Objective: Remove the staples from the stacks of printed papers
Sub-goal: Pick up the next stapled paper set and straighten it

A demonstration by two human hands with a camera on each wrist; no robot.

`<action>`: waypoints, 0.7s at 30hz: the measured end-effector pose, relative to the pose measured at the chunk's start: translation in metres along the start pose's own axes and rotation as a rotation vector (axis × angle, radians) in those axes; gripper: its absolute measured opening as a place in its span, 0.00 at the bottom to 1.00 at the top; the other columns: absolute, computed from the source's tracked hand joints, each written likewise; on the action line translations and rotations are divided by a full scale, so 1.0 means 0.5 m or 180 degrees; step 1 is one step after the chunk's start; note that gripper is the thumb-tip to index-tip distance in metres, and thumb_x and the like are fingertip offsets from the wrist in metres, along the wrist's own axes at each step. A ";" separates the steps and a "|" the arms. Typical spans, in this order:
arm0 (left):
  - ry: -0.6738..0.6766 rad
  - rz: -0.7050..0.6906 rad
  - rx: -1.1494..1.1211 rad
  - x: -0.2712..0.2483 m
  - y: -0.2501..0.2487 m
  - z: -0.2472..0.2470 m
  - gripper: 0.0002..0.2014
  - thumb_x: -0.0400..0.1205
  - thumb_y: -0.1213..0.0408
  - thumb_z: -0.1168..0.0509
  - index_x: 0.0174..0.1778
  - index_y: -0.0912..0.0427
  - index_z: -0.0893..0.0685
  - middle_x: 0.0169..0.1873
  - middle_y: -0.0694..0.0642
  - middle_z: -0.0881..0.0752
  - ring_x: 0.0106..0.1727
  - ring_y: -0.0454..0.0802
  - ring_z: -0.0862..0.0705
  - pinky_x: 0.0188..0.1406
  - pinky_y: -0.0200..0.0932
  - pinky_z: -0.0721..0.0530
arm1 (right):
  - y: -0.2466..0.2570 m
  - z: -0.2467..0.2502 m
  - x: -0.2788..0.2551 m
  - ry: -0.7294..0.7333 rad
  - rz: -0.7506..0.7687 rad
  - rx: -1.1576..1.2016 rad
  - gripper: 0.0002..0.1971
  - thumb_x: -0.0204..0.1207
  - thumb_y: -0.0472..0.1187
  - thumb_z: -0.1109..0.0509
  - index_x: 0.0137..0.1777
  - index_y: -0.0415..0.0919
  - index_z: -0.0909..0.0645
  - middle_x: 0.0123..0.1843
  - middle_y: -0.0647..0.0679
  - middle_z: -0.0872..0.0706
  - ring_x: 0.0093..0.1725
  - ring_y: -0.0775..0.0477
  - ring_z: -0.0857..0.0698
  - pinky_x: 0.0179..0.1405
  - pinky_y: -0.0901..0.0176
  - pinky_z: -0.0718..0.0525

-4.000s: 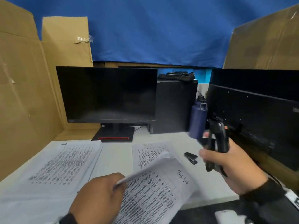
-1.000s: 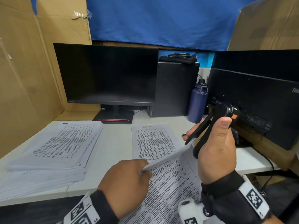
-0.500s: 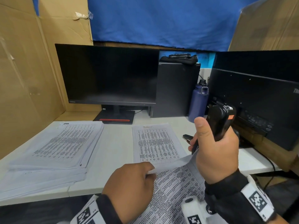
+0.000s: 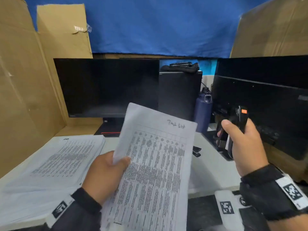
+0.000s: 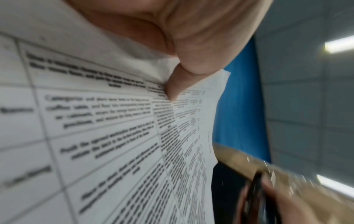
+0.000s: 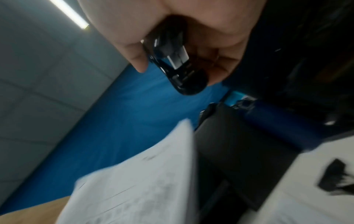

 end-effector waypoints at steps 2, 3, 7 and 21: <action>-0.0007 0.0548 -0.0591 0.058 0.013 0.014 0.07 0.86 0.61 0.30 0.50 0.58 0.09 0.41 0.59 0.05 0.45 0.61 0.06 0.50 0.57 0.09 | -0.087 0.029 0.036 0.0071 -0.0850 -0.0330 0.08 0.74 0.45 0.28 0.50 0.44 0.19 0.46 0.34 0.12 0.42 0.37 0.15 0.43 0.46 0.19; -0.0009 0.0743 -0.0628 0.089 0.029 0.018 0.07 0.85 0.61 0.29 0.52 0.60 0.10 0.45 0.61 0.05 0.49 0.63 0.07 0.51 0.58 0.10 | -0.131 0.039 0.039 0.0157 -0.1268 -0.0477 0.08 0.76 0.40 0.28 0.53 0.40 0.19 0.46 0.32 0.12 0.42 0.38 0.16 0.45 0.46 0.21; 0.0032 0.1030 -0.0424 0.240 0.087 -0.016 0.16 0.81 0.69 0.29 0.63 0.71 0.15 0.64 0.72 0.13 0.66 0.73 0.14 0.68 0.67 0.15 | -0.254 0.068 0.028 0.0432 -0.2224 -0.0956 0.09 0.77 0.35 0.29 0.55 0.32 0.19 0.44 0.34 0.17 0.44 0.37 0.18 0.47 0.45 0.22; 0.0454 0.1114 0.1608 0.305 0.097 -0.172 0.32 0.84 0.64 0.31 0.83 0.67 0.32 0.81 0.68 0.29 0.76 0.66 0.22 0.72 0.51 0.22 | -0.328 0.059 0.015 0.0658 -0.2064 -0.1990 0.13 0.81 0.51 0.33 0.49 0.40 0.20 0.41 0.42 0.13 0.42 0.42 0.14 0.47 0.51 0.19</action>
Point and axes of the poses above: each hand's wrist, its own x-axis towards the middle knuckle, its own z-axis out of the back of the hand, y = z × x, the point moved 5 cm from there along x, towards the middle knuckle
